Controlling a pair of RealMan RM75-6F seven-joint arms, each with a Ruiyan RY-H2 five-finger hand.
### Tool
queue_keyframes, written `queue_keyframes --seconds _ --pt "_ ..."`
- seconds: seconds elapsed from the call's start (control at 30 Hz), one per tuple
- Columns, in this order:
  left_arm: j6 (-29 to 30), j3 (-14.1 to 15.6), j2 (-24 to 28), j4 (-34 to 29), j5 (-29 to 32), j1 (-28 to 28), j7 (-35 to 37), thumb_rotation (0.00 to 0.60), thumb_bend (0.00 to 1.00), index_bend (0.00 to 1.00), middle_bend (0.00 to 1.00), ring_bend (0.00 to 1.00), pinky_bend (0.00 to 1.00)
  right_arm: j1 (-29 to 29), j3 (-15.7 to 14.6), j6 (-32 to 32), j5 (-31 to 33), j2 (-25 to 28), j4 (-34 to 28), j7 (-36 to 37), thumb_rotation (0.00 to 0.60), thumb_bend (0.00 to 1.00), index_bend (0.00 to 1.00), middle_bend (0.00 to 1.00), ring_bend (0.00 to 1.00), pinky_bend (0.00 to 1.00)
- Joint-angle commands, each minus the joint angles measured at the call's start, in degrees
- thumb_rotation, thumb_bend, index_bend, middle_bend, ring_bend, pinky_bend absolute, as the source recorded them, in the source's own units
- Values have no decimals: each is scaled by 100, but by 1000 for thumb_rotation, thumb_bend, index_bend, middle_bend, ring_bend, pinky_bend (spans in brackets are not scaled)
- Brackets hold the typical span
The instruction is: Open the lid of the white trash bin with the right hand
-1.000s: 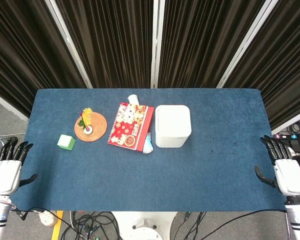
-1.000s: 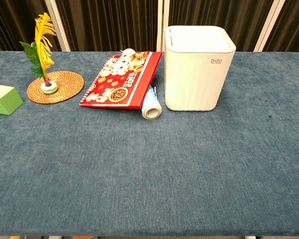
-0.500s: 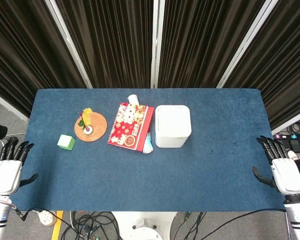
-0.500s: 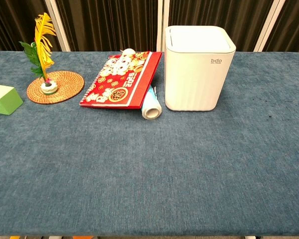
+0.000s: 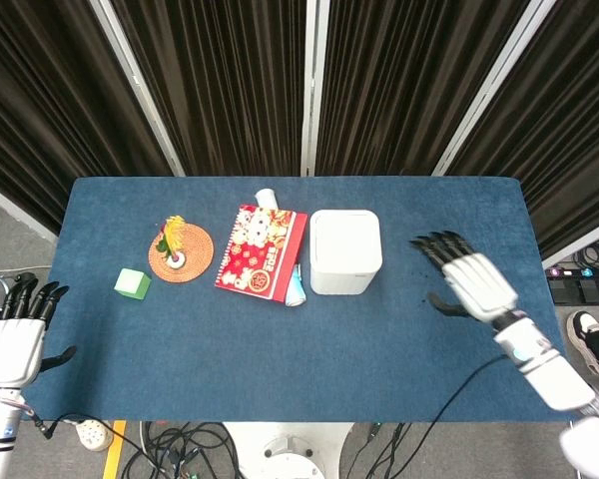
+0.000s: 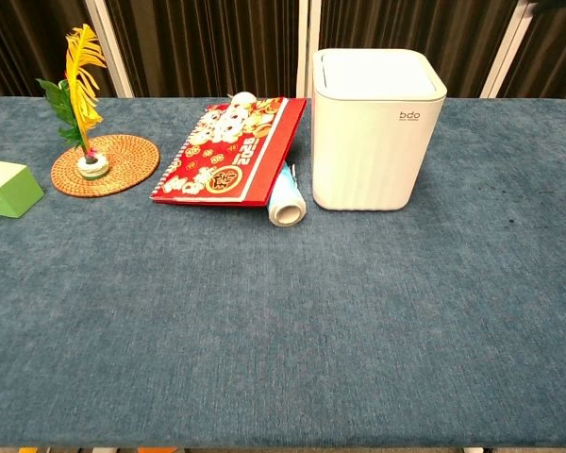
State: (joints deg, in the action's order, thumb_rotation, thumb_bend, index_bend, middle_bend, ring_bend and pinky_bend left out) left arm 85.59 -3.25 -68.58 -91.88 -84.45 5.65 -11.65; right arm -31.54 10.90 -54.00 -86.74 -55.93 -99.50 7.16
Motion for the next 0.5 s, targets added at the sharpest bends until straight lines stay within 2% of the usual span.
queue_keyframes --seconds 0.03,0.2,0.5 --pt "-23 -11 -9 32 34 6 35 600 0 145 113 22 20 -754 280 766 396 -434 131 -444 600 299 137 131 0 0" --pt "-53 -8 -23 97 79 3 94 600 0 145 113 23 20 -1100 327 970 659 -859 296 -724 600 299 207 181 0 0" --pt "-45 15 -48 213 98 -32 229 600 0 145 113 22 20 -1412 95 1345 1140 -1252 488 -1266 600 299 262 234 0 0"
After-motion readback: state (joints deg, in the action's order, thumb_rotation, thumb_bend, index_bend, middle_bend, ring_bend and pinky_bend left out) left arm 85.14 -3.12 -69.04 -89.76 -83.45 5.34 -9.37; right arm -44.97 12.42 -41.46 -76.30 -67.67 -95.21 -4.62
